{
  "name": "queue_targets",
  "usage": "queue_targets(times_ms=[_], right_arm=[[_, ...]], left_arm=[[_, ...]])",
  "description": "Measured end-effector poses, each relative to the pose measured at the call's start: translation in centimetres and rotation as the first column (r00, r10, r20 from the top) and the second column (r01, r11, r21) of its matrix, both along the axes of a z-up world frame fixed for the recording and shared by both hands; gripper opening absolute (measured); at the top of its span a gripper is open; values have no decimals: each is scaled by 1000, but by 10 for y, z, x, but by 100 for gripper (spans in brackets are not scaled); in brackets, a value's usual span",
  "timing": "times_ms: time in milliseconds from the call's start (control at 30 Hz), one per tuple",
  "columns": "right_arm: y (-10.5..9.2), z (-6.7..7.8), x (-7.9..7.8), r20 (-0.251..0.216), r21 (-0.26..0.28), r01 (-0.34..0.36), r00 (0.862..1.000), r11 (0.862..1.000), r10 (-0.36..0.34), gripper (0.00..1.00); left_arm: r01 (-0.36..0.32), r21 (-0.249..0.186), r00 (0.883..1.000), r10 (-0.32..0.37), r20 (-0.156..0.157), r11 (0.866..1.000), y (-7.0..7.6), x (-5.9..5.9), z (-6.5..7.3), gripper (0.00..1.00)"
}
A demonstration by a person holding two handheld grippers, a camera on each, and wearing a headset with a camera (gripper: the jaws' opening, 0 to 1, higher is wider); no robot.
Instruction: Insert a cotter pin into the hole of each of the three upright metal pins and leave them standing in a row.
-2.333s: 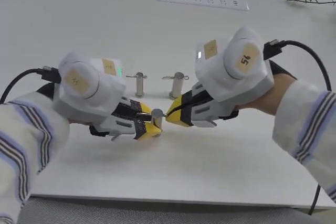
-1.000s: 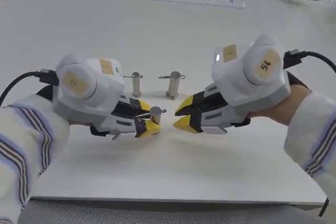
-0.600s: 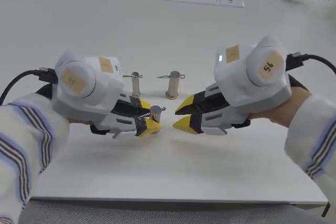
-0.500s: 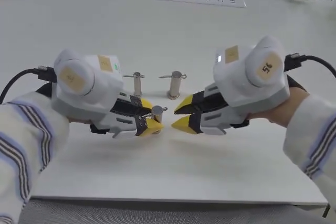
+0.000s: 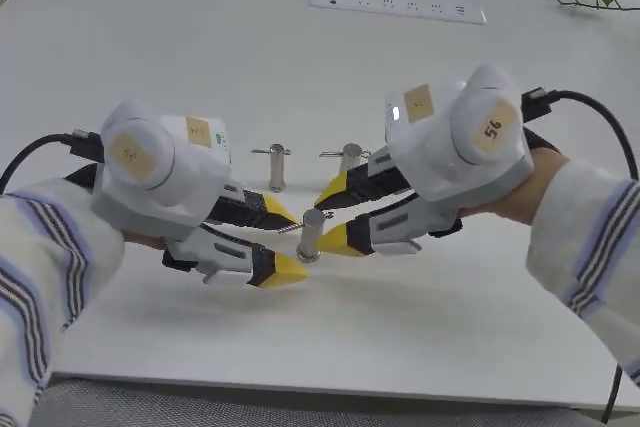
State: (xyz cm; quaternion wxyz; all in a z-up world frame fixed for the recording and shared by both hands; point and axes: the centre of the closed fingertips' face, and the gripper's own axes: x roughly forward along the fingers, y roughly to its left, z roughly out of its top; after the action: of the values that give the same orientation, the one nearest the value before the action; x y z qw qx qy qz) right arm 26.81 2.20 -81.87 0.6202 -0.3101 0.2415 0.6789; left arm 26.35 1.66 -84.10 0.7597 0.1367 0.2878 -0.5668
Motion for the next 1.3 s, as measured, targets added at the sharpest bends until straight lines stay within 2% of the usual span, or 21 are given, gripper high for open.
queue_targets(times_ms=[167, 333, 533, 633, 667, 700, 733, 800, 900, 1000, 1067, 1300], right_arm=[[3, -4, 1, -3, -16, -48, 999, 999, 48, 23], [6, -5, 3, -19, -23, -92, 996, 995, 92, 21], [6, -6, -4, -63, -28, -170, 984, 985, 168, 19], [5, -9, -1, -54, -42, -185, 982, 982, 182, 18], [5, -10, -1, -52, -45, -188, 981, 981, 185, 16], [5, -11, 0, -52, -47, -190, 981, 981, 187, 16], [4, -12, 1, -59, -50, -189, 981, 981, 186, 16], [4, -12, 1, -66, -47, -185, 981, 982, 181, 16], [4, -12, 1, -74, -44, -167, 984, 985, 164, 15], [4, -11, 1, -88, -41, -131, 988, 991, 127, 15], [5, -11, 2, -95, -41, -103, 991, 994, 99, 14], [4, -10, 2, -77, -38, -43, 996, 998, 40, 13]], left_arm=[[7, 1, 1000, -7, -12, 1000, 2, -4, -1, 34], [-4, -1, 1000, 4, -12, 1000, 6, -2, 1, 34], [-16, -3, 1000, 16, -14, 1000, 9, 0, 3, 34], [-15, -2, 1000, 15, -17, 1000, 10, -1, 3, 34], [-17, -4, 1000, 17, -23, 1000, 10, -1, 3, 34], [-24, -17, 999, 23, -45, 1000, 10, -3, 4, 34], [-21, -30, 998, 19, -63, 999, 9, -6, 5, 34], [-21, -32, 998, 19, -56, 999, 9, -6, 6, 37], [-26, -47, 997, 23, -73, 999, 10, -8, 8, 41], [-29, -34, 997, 27, -67, 999, 12, -8, 6, 46], [-35, -42, 997, 32, -72, 999, 14, -9, 6, 48], [-67, -46, 996, 64, -66, 997, 19, -9, 4, 63]])
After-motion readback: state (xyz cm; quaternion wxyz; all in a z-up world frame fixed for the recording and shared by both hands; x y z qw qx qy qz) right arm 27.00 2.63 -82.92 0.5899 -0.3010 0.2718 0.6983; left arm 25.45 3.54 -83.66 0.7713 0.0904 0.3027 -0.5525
